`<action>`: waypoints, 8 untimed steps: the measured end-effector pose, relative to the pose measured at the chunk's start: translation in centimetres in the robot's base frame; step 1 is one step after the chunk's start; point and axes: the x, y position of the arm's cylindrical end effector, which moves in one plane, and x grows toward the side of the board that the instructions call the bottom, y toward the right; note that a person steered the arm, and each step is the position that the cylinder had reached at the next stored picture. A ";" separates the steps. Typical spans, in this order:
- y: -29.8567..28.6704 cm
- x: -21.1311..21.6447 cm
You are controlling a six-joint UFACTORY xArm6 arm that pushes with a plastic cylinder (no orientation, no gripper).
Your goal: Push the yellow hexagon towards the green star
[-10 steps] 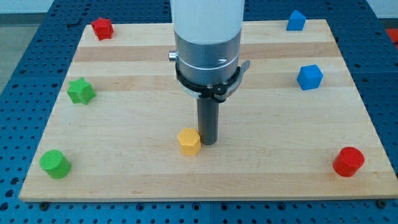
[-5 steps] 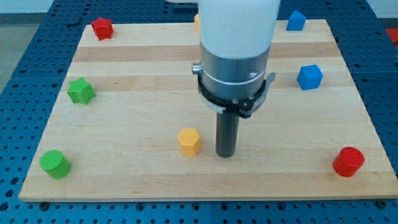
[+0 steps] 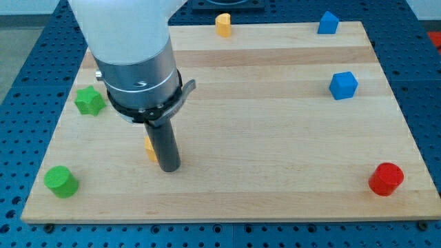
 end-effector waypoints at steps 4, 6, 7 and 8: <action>-9.0 -0.9; -3.6 -0.5; -1.2 -1.3; -2.4 -2.2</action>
